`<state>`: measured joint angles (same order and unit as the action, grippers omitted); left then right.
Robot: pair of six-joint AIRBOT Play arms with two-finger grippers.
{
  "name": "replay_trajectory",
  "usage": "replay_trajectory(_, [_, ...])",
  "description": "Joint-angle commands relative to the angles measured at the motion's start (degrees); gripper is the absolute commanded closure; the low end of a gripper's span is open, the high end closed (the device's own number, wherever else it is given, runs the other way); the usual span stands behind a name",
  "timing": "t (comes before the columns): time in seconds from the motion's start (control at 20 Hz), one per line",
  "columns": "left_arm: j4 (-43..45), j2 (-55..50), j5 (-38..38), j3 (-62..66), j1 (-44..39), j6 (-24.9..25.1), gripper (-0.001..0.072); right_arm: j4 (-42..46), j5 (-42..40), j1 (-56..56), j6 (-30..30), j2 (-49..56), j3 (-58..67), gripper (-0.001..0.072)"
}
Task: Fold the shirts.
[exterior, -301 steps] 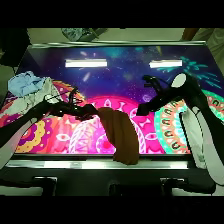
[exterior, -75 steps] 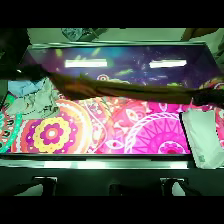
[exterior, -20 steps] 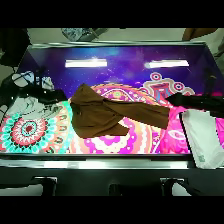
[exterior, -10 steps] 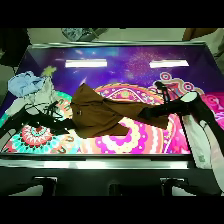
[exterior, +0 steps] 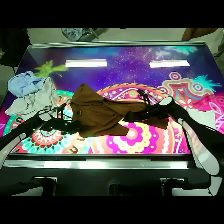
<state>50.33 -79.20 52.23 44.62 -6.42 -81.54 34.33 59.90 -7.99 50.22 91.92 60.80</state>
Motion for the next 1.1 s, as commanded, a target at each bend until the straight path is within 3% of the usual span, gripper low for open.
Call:
replay_trajectory(0.0, [-0.4,0.5,-2.2,0.1,-0.4,2.1,0.0676,-8.2,-8.2,-4.7,3.0,3.4,0.0,0.0003])
replay_trajectory(0.25, [-0.4,4.1,-2.3,0.1,-0.4,3.8,0.0676,-8.3,-14.9,-8.1,12.1,4.0,0.0,0.0043])
replay_trajectory(0.3, [-0.4,4.7,-2.3,0.1,-0.4,3.8,0.0677,-8.4,-14.9,-8.5,12.6,4.1,0.0,0.0164])
replay_trajectory(0.35, [-0.4,4.9,-2.4,0.1,-0.4,4.2,0.0676,-8.2,-14.8,-8.7,12.6,4.1,0.0,0.0473])
replay_trajectory(0.4, [-0.4,5.3,-2.4,0.1,-0.4,4.9,0.0676,-8.3,-14.3,-8.7,12.3,4.1,0.0,0.0663])
replay_trajectory(0.6, [4.0,10.3,-1.5,4.1,0.6,6.2,0.0679,-1.6,-4.0,-8.6,-1.8,-0.4,5.2,0.0669])
replay_trajectory(0.75, [5.8,19.4,-0.6,15.4,2.5,6.2,0.0678,16.4,1.8,-8.6,-2.7,-11.1,16.8,0.0668])
replay_trajectory(0.9, [5.7,28.6,-1.0,33.8,4.3,5.9,0.0678,29.6,-2.8,-8.6,-2.7,-24.2,31.3,0.0668])
replay_trajectory(1.05, [5.8,34.4,-5.2,51.9,4.9,5.9,0.0678,31.7,-10.4,-8.6,-2.2,-35.6,41.4,0.0667])
